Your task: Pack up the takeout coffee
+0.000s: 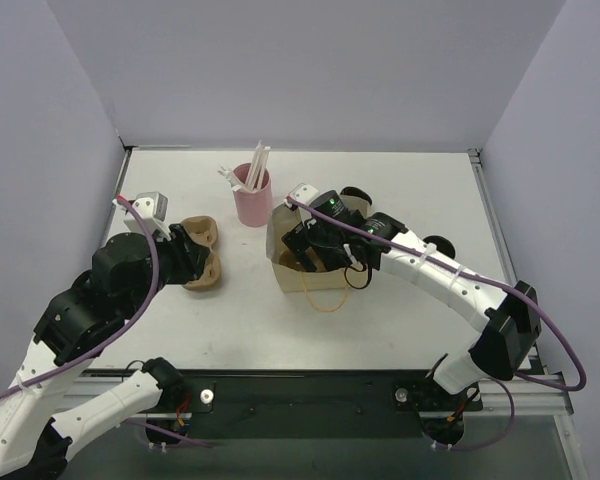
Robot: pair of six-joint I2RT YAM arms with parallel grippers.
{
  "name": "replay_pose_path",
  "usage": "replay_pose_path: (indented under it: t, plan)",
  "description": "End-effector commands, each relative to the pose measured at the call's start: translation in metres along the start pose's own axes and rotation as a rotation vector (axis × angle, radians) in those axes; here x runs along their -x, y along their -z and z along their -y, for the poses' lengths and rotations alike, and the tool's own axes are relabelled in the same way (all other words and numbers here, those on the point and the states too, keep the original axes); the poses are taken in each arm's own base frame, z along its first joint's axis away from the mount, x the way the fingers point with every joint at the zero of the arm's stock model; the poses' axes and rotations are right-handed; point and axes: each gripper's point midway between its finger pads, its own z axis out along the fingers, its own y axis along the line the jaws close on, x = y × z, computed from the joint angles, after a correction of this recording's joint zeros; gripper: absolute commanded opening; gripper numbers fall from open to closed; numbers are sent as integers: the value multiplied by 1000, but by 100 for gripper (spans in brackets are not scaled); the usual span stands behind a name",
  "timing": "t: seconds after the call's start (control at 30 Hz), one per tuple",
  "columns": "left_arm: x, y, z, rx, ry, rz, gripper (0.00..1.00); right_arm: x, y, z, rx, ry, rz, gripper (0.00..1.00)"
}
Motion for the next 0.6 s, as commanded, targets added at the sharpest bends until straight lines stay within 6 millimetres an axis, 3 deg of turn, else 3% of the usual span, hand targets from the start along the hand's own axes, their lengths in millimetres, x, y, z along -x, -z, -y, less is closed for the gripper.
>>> replay_pose_path:
  t: [0.0, 0.33, 0.57]
  plan:
    - [14, 10, 6, -29, 1, 30, 50, 8, 15, -1, 13, -59, 50, 94]
    - [14, 13, 7, -42, -7, 27, 50, -6, 10, -1, 12, -112, 18, 92]
    - [15, 14, 6, -39, -20, 27, 51, 9, 22, 1, 18, -152, 48, 92]
